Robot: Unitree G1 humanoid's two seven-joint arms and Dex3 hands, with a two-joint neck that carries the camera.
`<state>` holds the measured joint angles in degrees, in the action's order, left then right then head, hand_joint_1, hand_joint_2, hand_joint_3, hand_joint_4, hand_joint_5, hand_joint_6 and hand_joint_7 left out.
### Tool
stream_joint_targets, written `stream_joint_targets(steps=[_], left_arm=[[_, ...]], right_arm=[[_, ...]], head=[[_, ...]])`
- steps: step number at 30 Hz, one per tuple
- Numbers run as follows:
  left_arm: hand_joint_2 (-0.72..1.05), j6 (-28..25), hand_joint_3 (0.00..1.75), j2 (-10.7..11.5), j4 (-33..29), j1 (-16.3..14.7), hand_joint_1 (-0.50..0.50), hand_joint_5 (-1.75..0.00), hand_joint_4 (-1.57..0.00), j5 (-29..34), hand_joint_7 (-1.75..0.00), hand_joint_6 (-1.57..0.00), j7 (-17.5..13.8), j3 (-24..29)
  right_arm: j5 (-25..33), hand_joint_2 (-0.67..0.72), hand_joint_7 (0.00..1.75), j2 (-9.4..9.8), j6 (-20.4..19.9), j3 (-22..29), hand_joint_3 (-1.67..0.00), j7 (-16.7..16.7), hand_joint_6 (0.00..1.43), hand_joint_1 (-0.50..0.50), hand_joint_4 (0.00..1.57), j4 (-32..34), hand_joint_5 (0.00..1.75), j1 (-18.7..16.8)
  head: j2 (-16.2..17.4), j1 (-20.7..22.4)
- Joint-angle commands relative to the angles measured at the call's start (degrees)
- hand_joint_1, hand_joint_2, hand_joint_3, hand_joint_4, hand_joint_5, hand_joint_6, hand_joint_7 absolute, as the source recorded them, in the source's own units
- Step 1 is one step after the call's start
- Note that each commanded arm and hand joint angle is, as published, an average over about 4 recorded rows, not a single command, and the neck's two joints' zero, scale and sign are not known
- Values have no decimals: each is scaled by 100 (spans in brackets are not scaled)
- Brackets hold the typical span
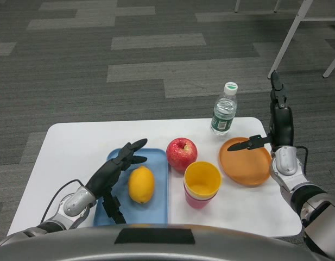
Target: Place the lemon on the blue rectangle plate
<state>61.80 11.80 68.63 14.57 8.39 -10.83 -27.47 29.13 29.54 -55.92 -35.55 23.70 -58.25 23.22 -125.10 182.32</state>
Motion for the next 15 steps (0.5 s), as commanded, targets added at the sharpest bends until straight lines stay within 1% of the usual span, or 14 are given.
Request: stream_joint_targets(steps=[1,5,6,9,12,15], left_arm=[[-72,144,7,66,25,-99,-48,-62,0,42,-19,0,189,99],[-72,280,9,51,-3,-249,-48,-62,0,84,-21,0,450,382],[-72,280,9,40,-30,-275,-48,-62,0,88,-21,0,465,464],[-72,280,7,-2,-162,-359,-49,-54,0,93,-21,0,503,734],[-72,302,9,-83,-445,-453,-50,-51,0,77,-24,0,527,1175],[-72,315,4,-182,-799,-508,-50,-49,0,1,-28,0,520,1749]], right_arm=[[32,20,0,-12,20,-33,-8,21,0,-42,4,24,0,100],[32,15,0,-27,20,-48,-8,21,0,-42,3,42,0,82],[32,15,0,-30,22,-51,-6,21,0,-42,3,44,0,78],[32,15,0,-36,24,-57,-2,21,0,-42,3,55,0,65],[32,15,0,-52,24,-64,-8,21,0,-42,3,66,0,58],[32,17,0,-67,20,-70,-8,21,0,-42,4,64,0,56]], head=[[-10,19],[-20,54],[-25,58],[-46,71],[-63,88],[-67,117]])
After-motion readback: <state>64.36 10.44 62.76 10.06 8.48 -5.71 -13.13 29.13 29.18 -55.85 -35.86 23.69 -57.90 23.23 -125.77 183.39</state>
